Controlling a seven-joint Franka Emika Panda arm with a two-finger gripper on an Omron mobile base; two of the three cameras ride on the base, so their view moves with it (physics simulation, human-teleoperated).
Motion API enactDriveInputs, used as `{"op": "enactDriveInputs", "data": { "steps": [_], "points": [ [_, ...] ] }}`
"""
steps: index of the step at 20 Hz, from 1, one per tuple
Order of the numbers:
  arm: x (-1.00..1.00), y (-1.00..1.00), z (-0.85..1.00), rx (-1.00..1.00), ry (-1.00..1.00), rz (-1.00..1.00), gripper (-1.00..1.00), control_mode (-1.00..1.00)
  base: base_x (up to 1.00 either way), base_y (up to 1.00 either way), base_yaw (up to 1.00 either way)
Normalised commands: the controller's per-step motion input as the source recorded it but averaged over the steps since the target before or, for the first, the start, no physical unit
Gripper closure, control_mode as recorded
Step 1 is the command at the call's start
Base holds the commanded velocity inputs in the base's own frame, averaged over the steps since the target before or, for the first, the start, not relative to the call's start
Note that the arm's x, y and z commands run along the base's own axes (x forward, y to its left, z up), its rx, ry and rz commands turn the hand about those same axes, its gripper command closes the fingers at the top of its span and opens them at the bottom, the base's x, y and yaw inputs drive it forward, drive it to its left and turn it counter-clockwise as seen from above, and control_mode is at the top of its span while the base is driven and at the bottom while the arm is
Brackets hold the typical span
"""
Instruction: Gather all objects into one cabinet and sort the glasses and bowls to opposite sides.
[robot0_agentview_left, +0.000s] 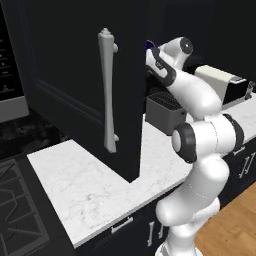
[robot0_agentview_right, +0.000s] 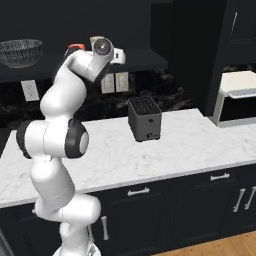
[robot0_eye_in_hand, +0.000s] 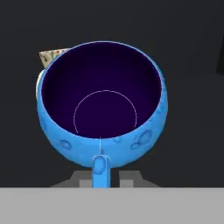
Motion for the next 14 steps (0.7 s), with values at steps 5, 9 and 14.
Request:
{"op": "enactDriveInputs", "data": {
  "steps": [5,9,14],
  "points": [
    [-0.85,-0.04,0.04,0.01,0.09,-0.02,-1.00,-1.00,0.00,0.00,0.00],
    [-0.97,-0.01,0.08,-0.05,-0.06,0.10,-1.00,-1.00,0.00,0.00,0.00],
    [-0.92,0.16,0.30,-0.14,-0.15,0.22,-1.00,-1.00,0.00,0.00,0.00]
  ]
}}
